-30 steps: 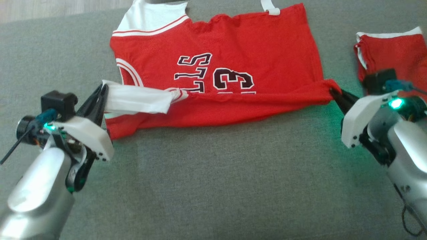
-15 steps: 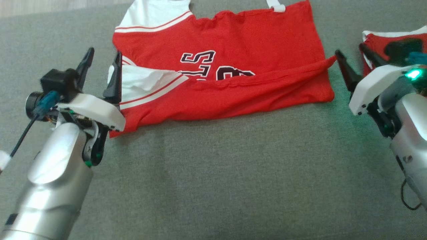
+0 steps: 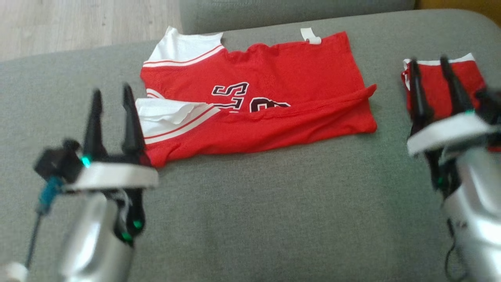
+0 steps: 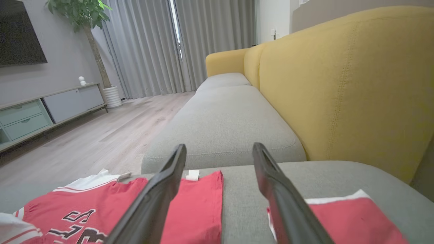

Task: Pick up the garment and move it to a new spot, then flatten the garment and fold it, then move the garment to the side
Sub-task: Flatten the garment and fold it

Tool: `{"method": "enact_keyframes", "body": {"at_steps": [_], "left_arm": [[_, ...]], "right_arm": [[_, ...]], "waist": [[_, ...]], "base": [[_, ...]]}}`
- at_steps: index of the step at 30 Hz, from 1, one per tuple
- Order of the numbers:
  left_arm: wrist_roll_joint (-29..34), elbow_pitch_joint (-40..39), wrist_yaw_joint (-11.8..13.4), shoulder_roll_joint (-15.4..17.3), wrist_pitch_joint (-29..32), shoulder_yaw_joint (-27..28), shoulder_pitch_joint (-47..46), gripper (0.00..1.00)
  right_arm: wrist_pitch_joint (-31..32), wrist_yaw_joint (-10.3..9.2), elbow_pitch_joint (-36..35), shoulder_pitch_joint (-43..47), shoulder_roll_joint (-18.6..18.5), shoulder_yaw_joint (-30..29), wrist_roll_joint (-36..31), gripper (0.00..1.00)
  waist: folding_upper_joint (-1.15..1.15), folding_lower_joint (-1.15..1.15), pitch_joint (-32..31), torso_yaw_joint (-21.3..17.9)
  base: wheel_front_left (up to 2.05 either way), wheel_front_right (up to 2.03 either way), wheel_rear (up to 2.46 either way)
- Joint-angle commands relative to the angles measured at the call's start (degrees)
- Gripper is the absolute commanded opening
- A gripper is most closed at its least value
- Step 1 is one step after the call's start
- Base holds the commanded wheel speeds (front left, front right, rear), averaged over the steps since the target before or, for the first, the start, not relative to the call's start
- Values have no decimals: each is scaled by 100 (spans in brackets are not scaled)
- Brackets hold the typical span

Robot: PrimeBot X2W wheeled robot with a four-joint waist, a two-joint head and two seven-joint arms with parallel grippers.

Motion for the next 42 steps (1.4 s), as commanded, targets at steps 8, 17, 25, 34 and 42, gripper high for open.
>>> {"method": "enact_keyframes", "body": {"at_steps": [8, 17, 25, 34, 42], "left_arm": [[557, -254, -76, -452, -28, 447, 967, 100], [885, 145, -210, -624, -28, 644, 976, 100], [911, 1113, -26, -524, 532, 586, 526, 100], [997, 2080, 388, -287, 1187, 625, -36, 100], [991, 2491, 371, -238, 1763, 472, -239, 100]], "right_arm": [[-62, 37, -1176, 1561, 1025, -1082, -1333, 100], [-58, 37, -1475, 1759, 1277, -1200, -1696, 100], [-14, 37, -1592, 1635, 1312, -1130, -1726, 100], [-17, 37, -1632, 1502, 1341, -982, -1667, 100], [9, 37, -1588, 1446, 1354, -961, -1630, 100]], "waist": [[0, 1, -209, 21], [0, 1, -148, -37], [0, 1, 91, -116], [0, 1, 355, -281], [0, 1, 424, -319]], "base": [[0, 0, 0], [0, 0, 0], [0, 0, 0], [0, 0, 0], [0, 0, 0]]}}
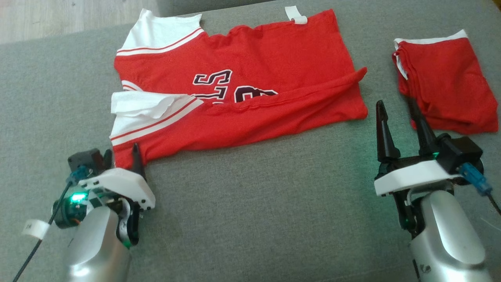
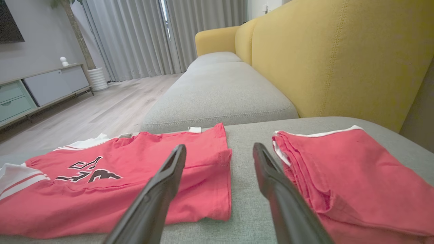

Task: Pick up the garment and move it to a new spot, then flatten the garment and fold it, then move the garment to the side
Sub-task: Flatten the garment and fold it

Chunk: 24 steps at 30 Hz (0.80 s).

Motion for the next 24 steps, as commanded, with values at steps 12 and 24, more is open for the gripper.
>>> {"method": "enact_keyframes", "body": {"at_steps": [12, 24], "left_arm": [[84, -748, -427, 123, -1227, 23, -241, 0], [198, -1022, -647, 37, -1316, -329, -302, 0]], "right_arm": [[1093, 37, 821, -716, 127, -361, 221, 100], [1620, 37, 2703, -1716, 145, -389, 881, 100]], "waist": [[0, 0, 17, 253], [0, 0, 121, 604]], "base": [[0, 0, 0], [0, 0, 0]]}}
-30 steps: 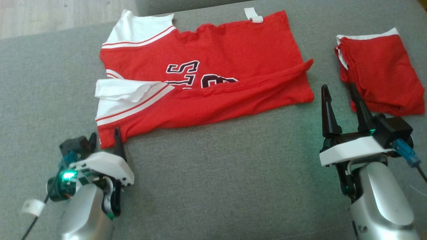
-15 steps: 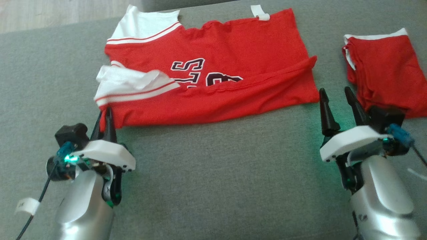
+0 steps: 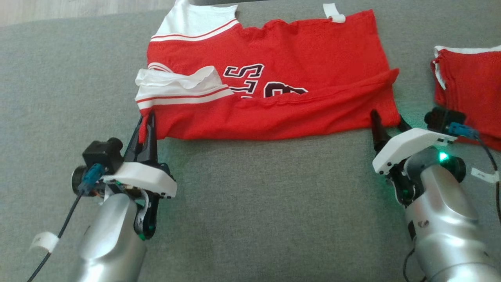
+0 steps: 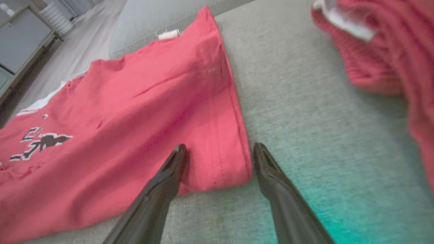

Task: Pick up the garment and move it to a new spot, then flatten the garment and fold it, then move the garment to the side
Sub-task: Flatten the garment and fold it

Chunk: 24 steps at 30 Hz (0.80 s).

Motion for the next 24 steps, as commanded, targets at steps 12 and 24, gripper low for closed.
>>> {"method": "enact_keyframes", "body": {"at_steps": [12, 24], "left_arm": [[-44, -74, 105, 217, -75, 239, -158, 0], [-194, -36, 159, 382, -92, 336, 287, 0]], "right_arm": [[-355, 37, 1072, -622, 56, 329, -732, 0], [-861, 37, 1162, -378, 44, 180, -1332, 0]], "waist": [[0, 0, -75, -1], [0, 0, -587, -216]], "base": [[0, 0, 0], [0, 0, 0]]}}
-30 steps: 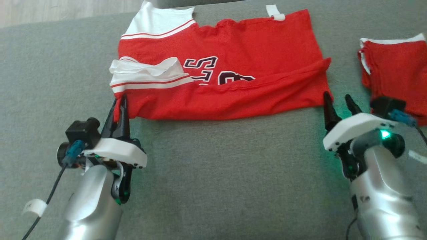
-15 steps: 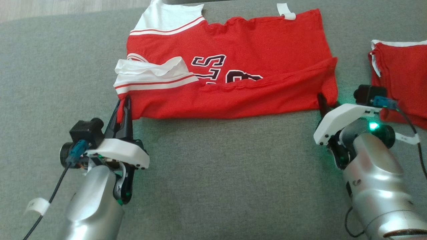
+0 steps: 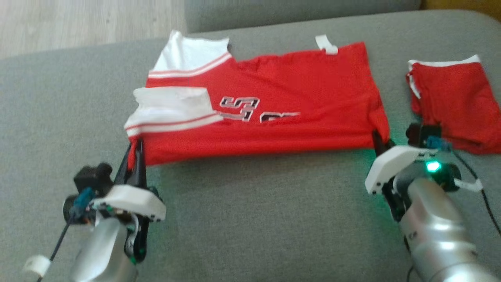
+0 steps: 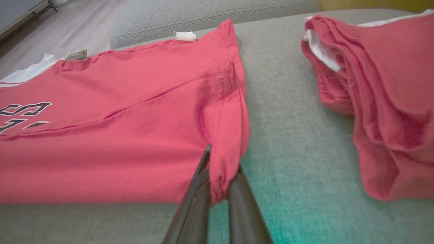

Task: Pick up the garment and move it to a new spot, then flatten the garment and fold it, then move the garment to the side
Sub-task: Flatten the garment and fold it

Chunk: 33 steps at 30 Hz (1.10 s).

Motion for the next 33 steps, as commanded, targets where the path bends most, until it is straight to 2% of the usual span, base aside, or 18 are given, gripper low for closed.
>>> {"method": "enact_keyframes", "body": {"at_steps": [1, 6, 11, 18, 25, 26, 27, 28, 29, 33], "left_arm": [[-50, -157, 65, 231, -88, 248, -16, 0], [-167, -284, 123, 296, -81, 312, 453, 0], [-256, -658, 211, 332, 39, 318, 998, 0], [-360, -1495, 445, 408, 347, 349, 1692, 0], [-385, -1899, 580, 413, 656, 254, 1935, 0], [-386, -1910, 591, 411, 679, 244, 1928, 0], [-380, -1914, 602, 412, 699, 232, 1917, 27], [-374, -1915, 612, 414, 710, 224, 1903, 81], [-370, -1913, 623, 417, 715, 220, 1886, 100], [-376, -1941, 676, 412, 616, 279, 1764, 100]], "right_arm": [[-93, 37, -154, 58, 46, 79, -32, 0], [38, 37, -387, 441, 49, 210, 123, 0], [423, 37, -826, 866, 5, 455, 409, 0], [1143, 37, -1978, 1592, -245, 631, 823, 0], [1766, 37, -3114, 2288, -285, 409, 932, 0], [1814, 37, -3242, 2346, -267, 358, 912, 45], [1847, 37, -3376, 2400, -244, 324, 893, 100], [1857, 37, -3512, 2445, -213, 280, 895, 100], [1838, 37, -3652, 2477, -188, 238, 880, 100], [1573, 37, -4199, 2482, -97, 3, 826, 100]], "waist": [[0, 0, -172, -77], [0, 0, -557, -207], [0, 0, -816, -304], [0, 0, -923, -356], [0, 0, -891, -357], [0, 0, -878, -356], [0, 0, -863, -356], [0, 0, -846, -357], [0, 0, -827, -360], [0, 0, -700, -384]], "base": [[0, 0, 0], [0, 0, 0], [0, 0, 0], [0, 0, 0], [0, 0, 0], [0, 0, 0], [0, 0, 0], [0, 0, 0], [0, 0, 0], [0, 0, 0]]}}
